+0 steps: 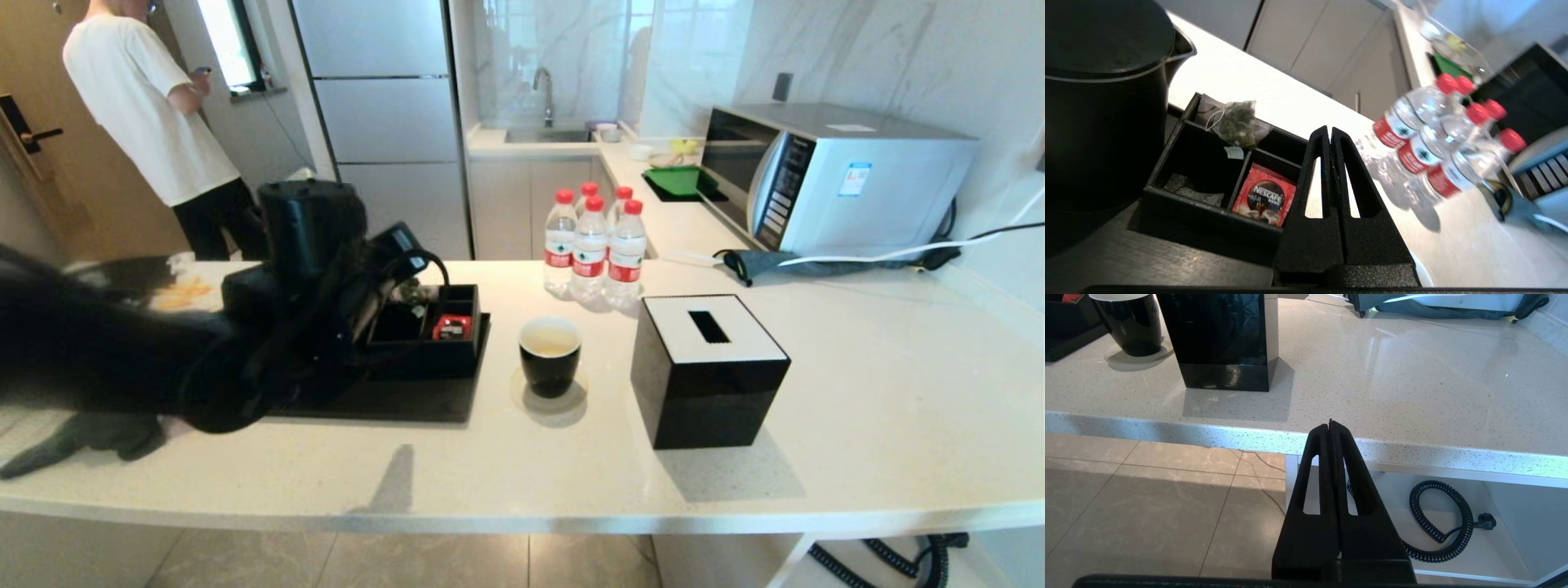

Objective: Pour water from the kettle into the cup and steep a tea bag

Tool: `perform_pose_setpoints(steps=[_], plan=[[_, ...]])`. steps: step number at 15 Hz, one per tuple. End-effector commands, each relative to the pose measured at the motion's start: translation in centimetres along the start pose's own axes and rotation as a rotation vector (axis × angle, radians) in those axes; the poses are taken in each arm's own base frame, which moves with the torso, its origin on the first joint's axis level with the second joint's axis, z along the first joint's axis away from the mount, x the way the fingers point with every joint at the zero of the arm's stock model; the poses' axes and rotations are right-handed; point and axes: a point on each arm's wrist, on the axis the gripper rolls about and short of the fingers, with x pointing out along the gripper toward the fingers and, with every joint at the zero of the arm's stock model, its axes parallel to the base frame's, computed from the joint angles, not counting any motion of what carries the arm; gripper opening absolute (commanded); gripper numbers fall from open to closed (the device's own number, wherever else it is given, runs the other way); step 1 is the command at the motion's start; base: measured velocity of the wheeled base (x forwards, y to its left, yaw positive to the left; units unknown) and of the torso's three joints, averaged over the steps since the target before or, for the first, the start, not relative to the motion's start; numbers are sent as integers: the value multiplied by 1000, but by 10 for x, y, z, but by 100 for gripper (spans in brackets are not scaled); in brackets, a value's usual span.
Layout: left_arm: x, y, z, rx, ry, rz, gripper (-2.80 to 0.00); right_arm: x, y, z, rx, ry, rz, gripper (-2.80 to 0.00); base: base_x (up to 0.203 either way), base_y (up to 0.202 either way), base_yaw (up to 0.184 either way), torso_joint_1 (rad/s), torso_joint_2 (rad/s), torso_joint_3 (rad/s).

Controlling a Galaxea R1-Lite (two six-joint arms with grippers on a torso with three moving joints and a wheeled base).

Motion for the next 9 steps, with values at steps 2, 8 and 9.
perform_pose_setpoints(steps=[2, 8, 9], plan=[[33, 0, -17, -22, 25, 67, -280, 0, 0, 0, -2, 1, 1, -280, 0, 0, 0, 0, 0, 0], [67, -14, -13, -149, 45, 214, -280, 0, 0, 0, -2, 1, 1, -280, 0, 0, 0, 0, 0, 0], [73, -16, -12, -170, 45, 248, -280, 0, 0, 0, -2, 1, 1, -280, 0, 0, 0, 0, 0, 0]])
